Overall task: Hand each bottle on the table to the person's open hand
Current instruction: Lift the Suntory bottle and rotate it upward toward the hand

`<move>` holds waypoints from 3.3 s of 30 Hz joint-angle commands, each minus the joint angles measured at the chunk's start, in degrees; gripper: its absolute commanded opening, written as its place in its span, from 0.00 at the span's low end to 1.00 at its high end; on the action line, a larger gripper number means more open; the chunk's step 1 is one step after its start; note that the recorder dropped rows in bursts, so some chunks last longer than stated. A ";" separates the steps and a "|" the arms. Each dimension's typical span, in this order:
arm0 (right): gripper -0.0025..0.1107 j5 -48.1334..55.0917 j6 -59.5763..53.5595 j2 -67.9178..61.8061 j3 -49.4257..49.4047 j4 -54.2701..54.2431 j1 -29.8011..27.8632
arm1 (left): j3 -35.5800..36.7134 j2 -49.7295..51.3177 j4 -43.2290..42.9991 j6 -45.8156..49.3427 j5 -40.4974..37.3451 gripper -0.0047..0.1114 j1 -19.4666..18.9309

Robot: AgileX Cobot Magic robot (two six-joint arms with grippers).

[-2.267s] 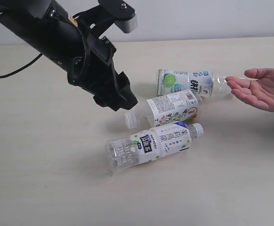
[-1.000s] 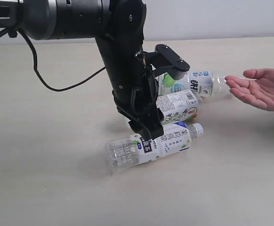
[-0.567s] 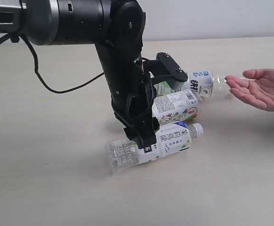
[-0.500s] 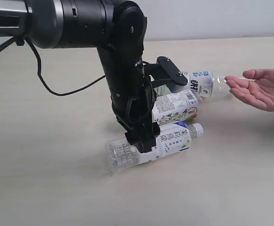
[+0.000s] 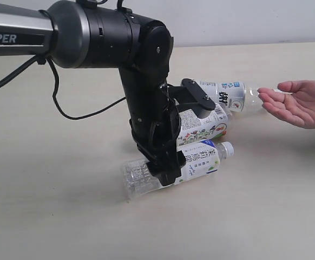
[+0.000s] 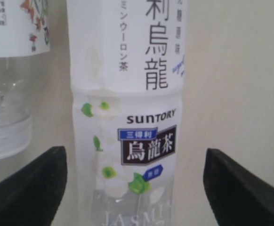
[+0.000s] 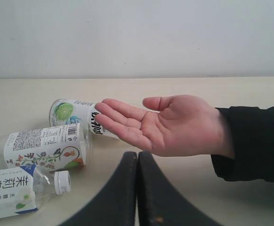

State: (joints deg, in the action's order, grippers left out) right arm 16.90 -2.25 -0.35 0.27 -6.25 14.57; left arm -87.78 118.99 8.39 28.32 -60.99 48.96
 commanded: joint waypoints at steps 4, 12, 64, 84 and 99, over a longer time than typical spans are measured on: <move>0.02 -0.47 0.04 0.35 -0.27 0.11 0.12 | 0.25 -0.26 1.23 0.33 0.17 0.70 0.40; 0.02 -0.47 0.04 0.35 -0.27 0.11 0.12 | 0.25 -0.26 1.23 1.42 0.17 0.70 0.40; 0.02 -0.47 0.04 0.35 -0.27 0.11 0.12 | 3.29 -0.26 1.35 -6.15 3.55 0.70 3.57; 0.02 -0.47 0.04 0.35 -0.27 0.11 0.12 | 3.29 3.52 1.10 -11.13 3.24 0.70 3.57; 0.02 -0.47 0.04 0.35 -0.27 0.11 0.12 | 3.29 4.03 -1.15 -13.75 -0.41 0.13 3.57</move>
State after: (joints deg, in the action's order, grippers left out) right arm 16.90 -2.25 -0.35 0.27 -6.25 14.57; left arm -84.52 123.16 7.46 15.05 -59.77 52.28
